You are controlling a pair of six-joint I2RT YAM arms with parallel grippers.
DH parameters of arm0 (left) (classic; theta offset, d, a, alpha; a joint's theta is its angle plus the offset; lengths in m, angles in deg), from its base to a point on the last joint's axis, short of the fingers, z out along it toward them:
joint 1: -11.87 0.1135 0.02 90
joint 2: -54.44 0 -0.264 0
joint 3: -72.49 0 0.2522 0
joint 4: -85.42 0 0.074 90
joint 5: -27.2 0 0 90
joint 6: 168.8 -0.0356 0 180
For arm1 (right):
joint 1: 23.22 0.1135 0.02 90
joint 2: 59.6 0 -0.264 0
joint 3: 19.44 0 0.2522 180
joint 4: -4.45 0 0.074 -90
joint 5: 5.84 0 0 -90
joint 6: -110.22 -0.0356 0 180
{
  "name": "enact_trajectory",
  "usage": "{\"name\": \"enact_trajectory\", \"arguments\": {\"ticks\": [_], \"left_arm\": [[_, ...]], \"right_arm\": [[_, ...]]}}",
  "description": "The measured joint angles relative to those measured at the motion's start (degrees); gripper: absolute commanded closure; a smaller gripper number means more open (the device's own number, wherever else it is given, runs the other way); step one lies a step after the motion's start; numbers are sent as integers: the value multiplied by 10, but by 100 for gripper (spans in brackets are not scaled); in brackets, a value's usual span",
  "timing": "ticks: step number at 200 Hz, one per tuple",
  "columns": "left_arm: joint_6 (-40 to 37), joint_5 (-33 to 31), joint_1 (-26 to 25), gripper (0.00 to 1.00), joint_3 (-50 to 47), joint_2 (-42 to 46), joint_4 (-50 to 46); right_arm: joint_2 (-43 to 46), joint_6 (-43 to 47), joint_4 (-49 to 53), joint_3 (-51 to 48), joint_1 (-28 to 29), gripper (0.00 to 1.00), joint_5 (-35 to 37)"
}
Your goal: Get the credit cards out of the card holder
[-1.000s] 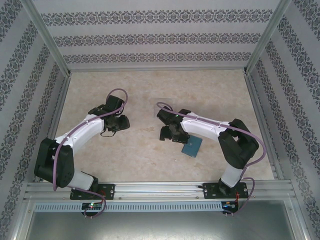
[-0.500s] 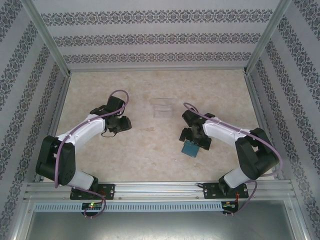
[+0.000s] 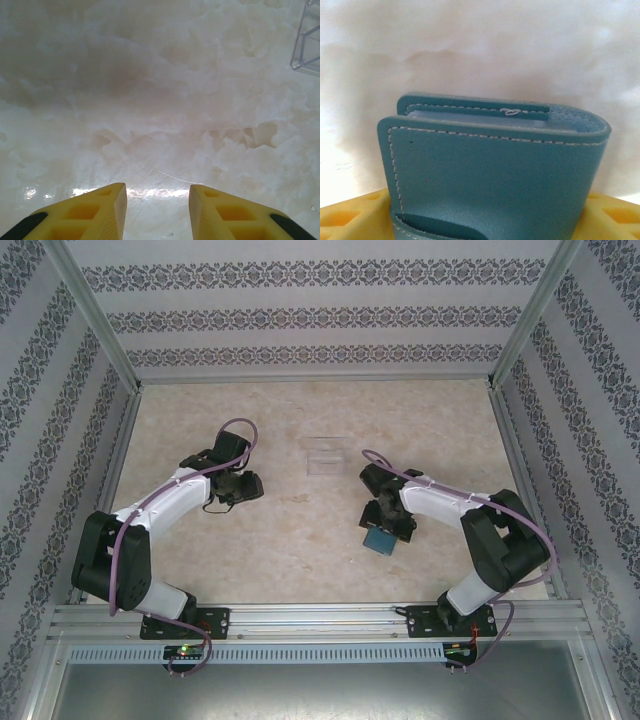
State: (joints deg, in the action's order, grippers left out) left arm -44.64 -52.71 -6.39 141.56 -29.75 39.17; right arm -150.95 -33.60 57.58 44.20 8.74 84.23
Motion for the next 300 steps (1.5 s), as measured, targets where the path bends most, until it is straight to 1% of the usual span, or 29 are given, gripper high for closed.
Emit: {"name": "enact_trajectory", "arguments": {"ticks": [33, 76, 102, 117, 147, 163, 180, 202, 228, 244, 257, 278, 300], "left_arm": [[0, 0, 0, 63, 1, 0, 0], [0, 0, 0, 63, -2, 2, 0], [0, 3, 0, 63, -11, 6, 0], [0, 4, 0, 63, -14, 7, 0], [0, 14, 0, 62, -21, 7, 1], [3, 20, -2, 62, -24, 7, 0], [6, 24, -7, 62, -24, 7, 2], [9, 29, -28, 62, -20, -2, 5], [15, 41, -62, 63, 0, -31, 13], [21, 48, -82, 63, 17, -53, 18], [25, 52, -98, 64, 33, -71, 21], [35, 63, -122, 67, 57, -98, 26], [44, 73, -144, 69, 75, -120, 31]], "right_arm": [[-41, -4, -4, 61, 49, 23, -4], [-130, -3, -4, 179, 107, 25, -11], [-181, 3, 2, 240, 131, 24, -14], [-198, 7, 6, 260, 138, 22, -17], [-216, 21, 21, 278, 140, 11, -23], [-217, 28, 27, 284, 140, 7, -25], [-216, 36, 28, 289, 139, 6, -30], [-197, 44, 16, 276, 130, 6, -49], [-123, 51, -32, 206, 96, 10, -89], [-77, 59, -66, 161, 67, 15, -117], [-51, 64, -97, 126, 42, 21, -141], [-31, 72, -144, 76, 6, 33, -180], [-31, 76, -179, 43, -18, 40, -216]]}}
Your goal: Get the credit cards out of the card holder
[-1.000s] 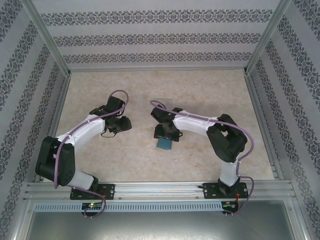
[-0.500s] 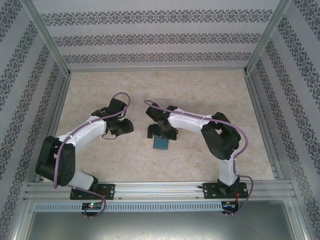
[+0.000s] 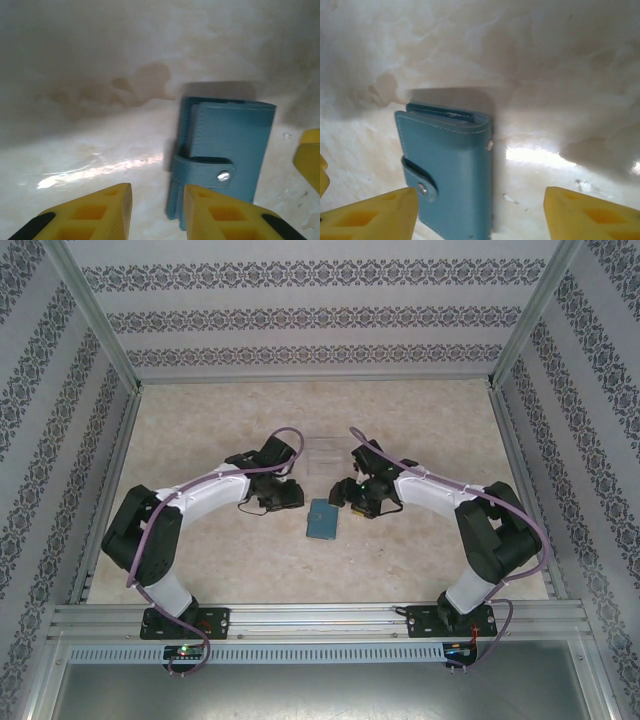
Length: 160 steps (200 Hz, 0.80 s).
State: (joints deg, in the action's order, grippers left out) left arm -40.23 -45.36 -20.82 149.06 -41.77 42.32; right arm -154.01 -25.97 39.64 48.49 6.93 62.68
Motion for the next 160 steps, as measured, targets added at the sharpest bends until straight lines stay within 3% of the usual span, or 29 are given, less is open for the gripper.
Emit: {"name": "enact_trajectory", "arguments": {"ticks": [66, 160], "left_arm": [[21, 12, -49, 69, 36, -45, 0], [20, -25, -91, 67, 120, -111, -63]], "right_arm": [[-44, 10, -82, -12, -19, 51, -80], [-83, 16, -116, -20, -30, 71, -121]]}}
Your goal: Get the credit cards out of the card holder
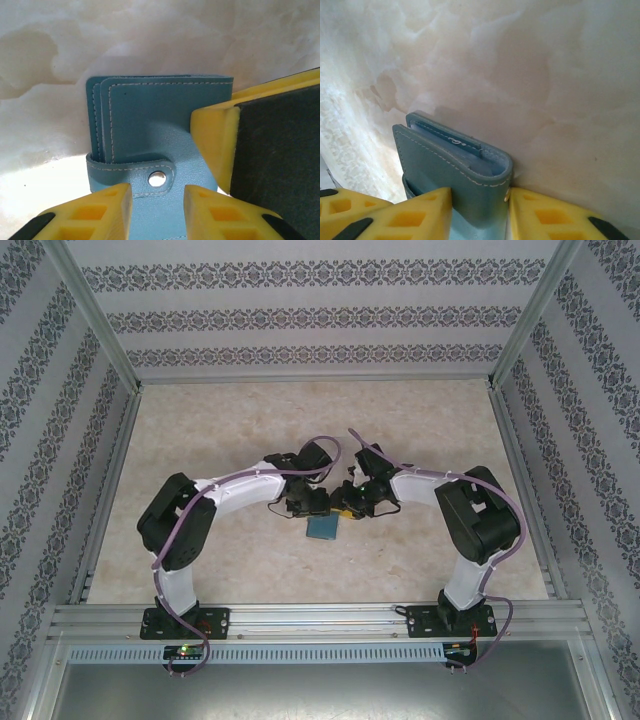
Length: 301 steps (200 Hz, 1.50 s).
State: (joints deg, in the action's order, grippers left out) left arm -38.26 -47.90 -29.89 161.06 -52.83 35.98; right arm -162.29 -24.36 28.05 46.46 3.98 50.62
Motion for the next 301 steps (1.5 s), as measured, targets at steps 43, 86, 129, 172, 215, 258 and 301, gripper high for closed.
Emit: {"name": "enact_trajectory", "arguments": {"ticks": [43, 86, 129, 172, 215, 258, 301], "left_arm": [[-9, -31, -14, 67, 35, -24, -37], [-15, -32, -17, 66, 36, -30, -42], [-26, -39, -17, 63, 36, -39, -44], [-30, -43, -17, 62, 43, -46, -53], [-34, -45, -17, 56, 46, -49, -59], [-39, -45, -17, 58, 46, -51, -61], [-43, -53, -17, 70, 46, -53, -62]], "right_arm": [[-1, 0, -14, -6, -1, 80, -9], [-3, 0, -20, -7, -1, 85, -15], [-6, 0, -20, -7, -5, 86, -22], [-6, 0, -21, -7, -5, 87, -23], [-7, 0, -20, -7, -5, 87, -23], [-7, 0, -20, -7, -5, 87, -23], [-6, -3, -20, -7, -5, 89, -24]]}}
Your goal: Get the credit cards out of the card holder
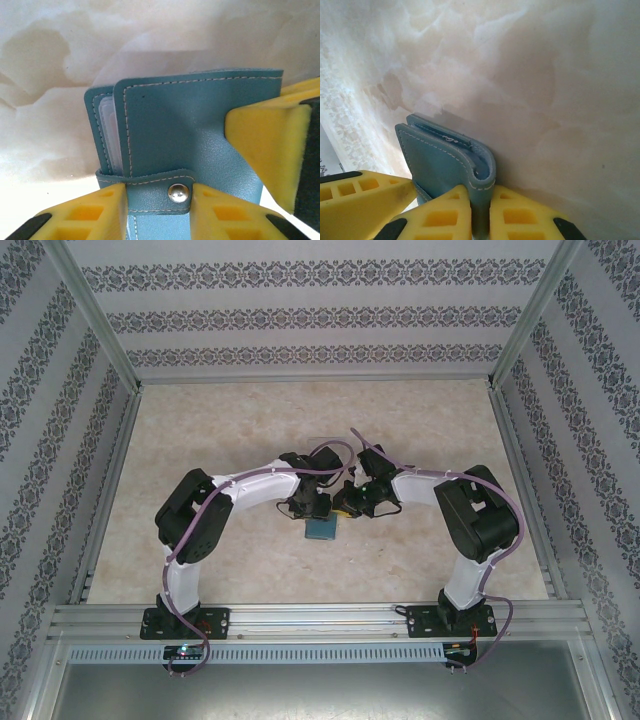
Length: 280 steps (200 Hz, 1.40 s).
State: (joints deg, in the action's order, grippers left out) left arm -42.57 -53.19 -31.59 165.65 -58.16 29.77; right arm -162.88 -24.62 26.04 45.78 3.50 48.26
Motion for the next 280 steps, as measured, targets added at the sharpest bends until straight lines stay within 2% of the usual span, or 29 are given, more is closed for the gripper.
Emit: {"name": "enact_trajectory", "arguments": {"ticks": [90, 178, 232, 255, 280], "left_arm": [[-1, -18, -9, 88, -5, 9, 13], [0, -51, -10, 94, -36, 44, 25], [2, -71, 26, 95, -71, 82, 25], [7, -57, 40, 94, -93, 97, 31], [16, -31, 57, 94, -130, 115, 53]], "right_arm": [[1, 1, -4, 0, 1, 92, 0], [1, 5, -2, 3, 5, 96, 1], [1, 23, 23, 11, 5, 97, 9], [4, 34, 48, 21, 5, 90, 20], [6, 52, 89, 39, 14, 70, 45]]}}
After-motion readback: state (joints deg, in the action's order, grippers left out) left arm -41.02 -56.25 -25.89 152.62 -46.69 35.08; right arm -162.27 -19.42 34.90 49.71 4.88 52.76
